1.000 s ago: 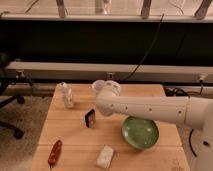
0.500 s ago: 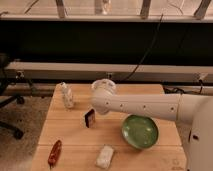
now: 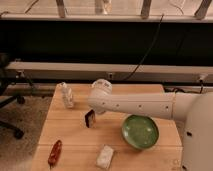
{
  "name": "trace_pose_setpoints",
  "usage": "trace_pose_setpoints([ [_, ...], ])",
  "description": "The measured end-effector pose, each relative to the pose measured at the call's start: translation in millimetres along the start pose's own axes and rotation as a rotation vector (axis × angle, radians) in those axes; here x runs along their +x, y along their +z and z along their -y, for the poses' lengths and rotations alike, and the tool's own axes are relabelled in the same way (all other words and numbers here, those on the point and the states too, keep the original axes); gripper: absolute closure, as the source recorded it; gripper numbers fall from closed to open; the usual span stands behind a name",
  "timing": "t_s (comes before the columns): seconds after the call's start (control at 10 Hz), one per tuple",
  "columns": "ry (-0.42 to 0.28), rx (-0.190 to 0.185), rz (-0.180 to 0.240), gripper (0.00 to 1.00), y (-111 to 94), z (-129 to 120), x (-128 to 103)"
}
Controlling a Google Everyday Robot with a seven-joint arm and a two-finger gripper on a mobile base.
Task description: Knock the eraser over
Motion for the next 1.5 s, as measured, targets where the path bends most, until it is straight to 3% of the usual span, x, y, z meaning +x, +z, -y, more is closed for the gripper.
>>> trace_pose_setpoints([
  [0.5, -0.009, 0.002, 0.01, 0.87, -6.2, -1.7, -11.9],
  [0.8, -0.047, 0.014, 0.048, 0.87, -25.6, -11.8, -47.7],
  [1.0, -0.071, 0.021, 0.068, 0.87, -33.3, -13.2, -58.9],
  [1.3, -0.133, 0.027, 0.134, 0.87, -41.2, -17.6, -86.7],
  [1.5, -0.166, 0.037, 0.228, 0.87, -45.2, -20.2, -98.9],
])
